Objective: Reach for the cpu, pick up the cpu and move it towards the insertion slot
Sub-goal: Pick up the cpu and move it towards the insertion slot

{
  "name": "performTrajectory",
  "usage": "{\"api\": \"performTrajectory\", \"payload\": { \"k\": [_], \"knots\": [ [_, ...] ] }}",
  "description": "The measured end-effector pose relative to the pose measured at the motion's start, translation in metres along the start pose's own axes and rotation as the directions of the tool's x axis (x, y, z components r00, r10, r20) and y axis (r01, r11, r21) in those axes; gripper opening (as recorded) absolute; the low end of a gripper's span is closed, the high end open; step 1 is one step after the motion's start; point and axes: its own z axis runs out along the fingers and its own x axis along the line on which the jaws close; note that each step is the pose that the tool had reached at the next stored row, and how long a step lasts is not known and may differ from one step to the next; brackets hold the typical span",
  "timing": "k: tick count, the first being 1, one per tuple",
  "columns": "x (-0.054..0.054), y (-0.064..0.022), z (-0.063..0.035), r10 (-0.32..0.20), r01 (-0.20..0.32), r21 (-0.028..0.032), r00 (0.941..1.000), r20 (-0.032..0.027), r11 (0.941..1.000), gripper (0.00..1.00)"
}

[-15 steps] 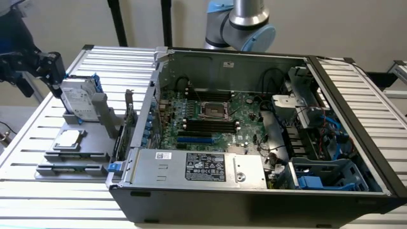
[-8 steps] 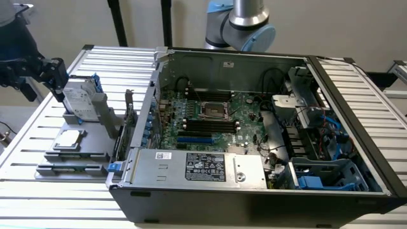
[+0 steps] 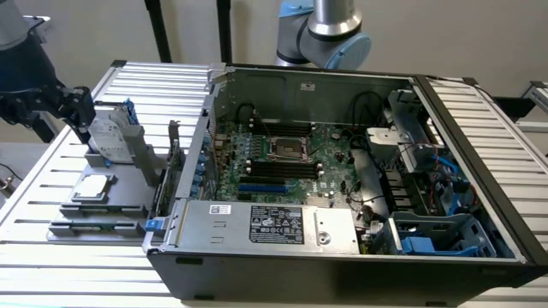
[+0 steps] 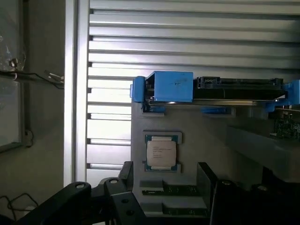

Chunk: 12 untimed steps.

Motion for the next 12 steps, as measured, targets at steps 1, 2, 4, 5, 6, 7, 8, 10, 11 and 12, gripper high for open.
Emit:
{"api": "performTrajectory", "payload": {
  "k": [1,2,4,5,6,7,8,10,11,12],
  "knots": [
    [0.000,0.0000,0.0019,-0.001,0.001,-0.0001,1.0000,0.0001,1.0000,0.65],
    [0.000,-0.0001,0.0035,-0.002,0.002,0.0000,1.0000,0.0000,1.0000,0.65],
    [0.000,-0.0003,0.0073,-0.004,0.004,0.0000,1.0000,-0.0002,1.0000,0.65],
    [0.000,-0.0003,0.0091,-0.006,0.006,0.0000,1.0000,-0.0002,1.0000,0.65],
    [0.000,-0.0004,0.0108,-0.007,0.007,0.0000,1.0000,-0.0003,1.0000,0.65],
    [0.000,-0.0005,0.0127,-0.009,0.009,0.0000,1.0000,-0.0002,1.0000,0.65],
    [0.000,-0.0006,0.0144,-0.010,0.010,0.0000,1.0000,-0.0003,1.0000,0.65],
    [0.000,-0.0008,0.0181,-0.013,0.013,0.0001,0.9999,-0.0005,0.9999,0.65],
    [-0.001,-0.0009,0.0199,-0.014,0.014,0.0000,0.9999,-0.0005,0.9999,0.65],
    [-0.001,-0.0011,0.0217,-0.015,0.015,0.0000,0.9999,-0.0006,0.9999,0.65]
  ]
}}
